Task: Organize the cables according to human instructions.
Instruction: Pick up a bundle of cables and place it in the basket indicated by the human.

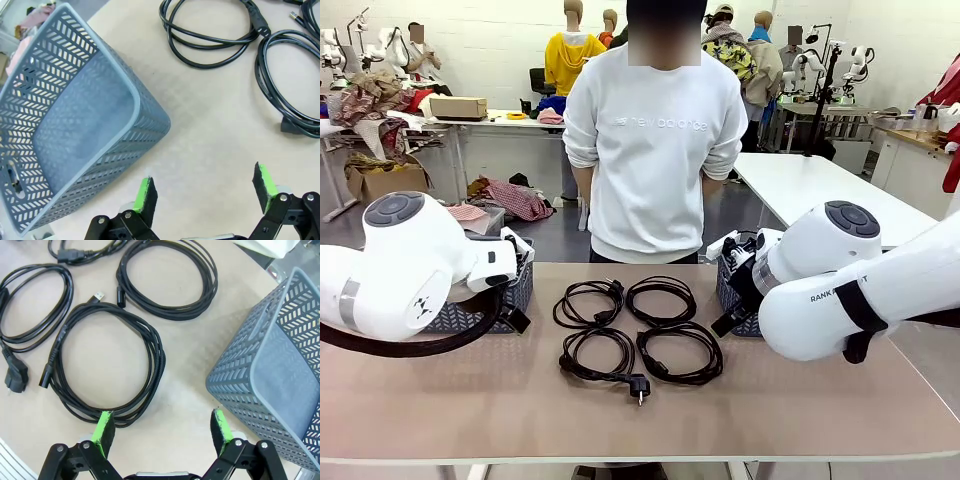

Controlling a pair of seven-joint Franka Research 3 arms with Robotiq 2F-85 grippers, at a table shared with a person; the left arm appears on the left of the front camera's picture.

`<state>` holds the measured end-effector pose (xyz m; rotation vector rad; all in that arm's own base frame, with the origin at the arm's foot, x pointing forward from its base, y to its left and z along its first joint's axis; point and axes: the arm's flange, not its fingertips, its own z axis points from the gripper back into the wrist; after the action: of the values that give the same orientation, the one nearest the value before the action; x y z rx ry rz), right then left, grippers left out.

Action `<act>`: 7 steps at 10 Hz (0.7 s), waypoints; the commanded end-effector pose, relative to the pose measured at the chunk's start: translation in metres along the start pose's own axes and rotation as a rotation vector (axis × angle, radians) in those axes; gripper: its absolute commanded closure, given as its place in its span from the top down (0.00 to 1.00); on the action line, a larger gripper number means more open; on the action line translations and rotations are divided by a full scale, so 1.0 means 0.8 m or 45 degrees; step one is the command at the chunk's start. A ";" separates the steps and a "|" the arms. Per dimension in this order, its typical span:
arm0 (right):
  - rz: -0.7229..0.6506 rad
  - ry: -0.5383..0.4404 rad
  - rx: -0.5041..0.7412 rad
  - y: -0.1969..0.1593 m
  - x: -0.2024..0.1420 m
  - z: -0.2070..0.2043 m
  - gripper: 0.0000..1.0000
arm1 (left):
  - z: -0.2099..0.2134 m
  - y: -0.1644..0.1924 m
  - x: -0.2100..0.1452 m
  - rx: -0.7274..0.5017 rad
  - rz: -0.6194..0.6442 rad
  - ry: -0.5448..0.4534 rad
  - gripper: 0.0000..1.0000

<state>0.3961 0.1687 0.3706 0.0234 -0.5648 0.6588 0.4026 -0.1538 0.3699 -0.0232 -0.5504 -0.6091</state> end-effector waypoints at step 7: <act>0.121 -0.089 0.190 -0.035 0.017 0.061 1.00 | 0.070 0.031 0.008 -0.149 -0.196 -0.084 1.00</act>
<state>0.3920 0.1619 0.4151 0.1018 -0.6014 0.7290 0.3928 -0.1500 0.4153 -0.0570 -0.5940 -0.7380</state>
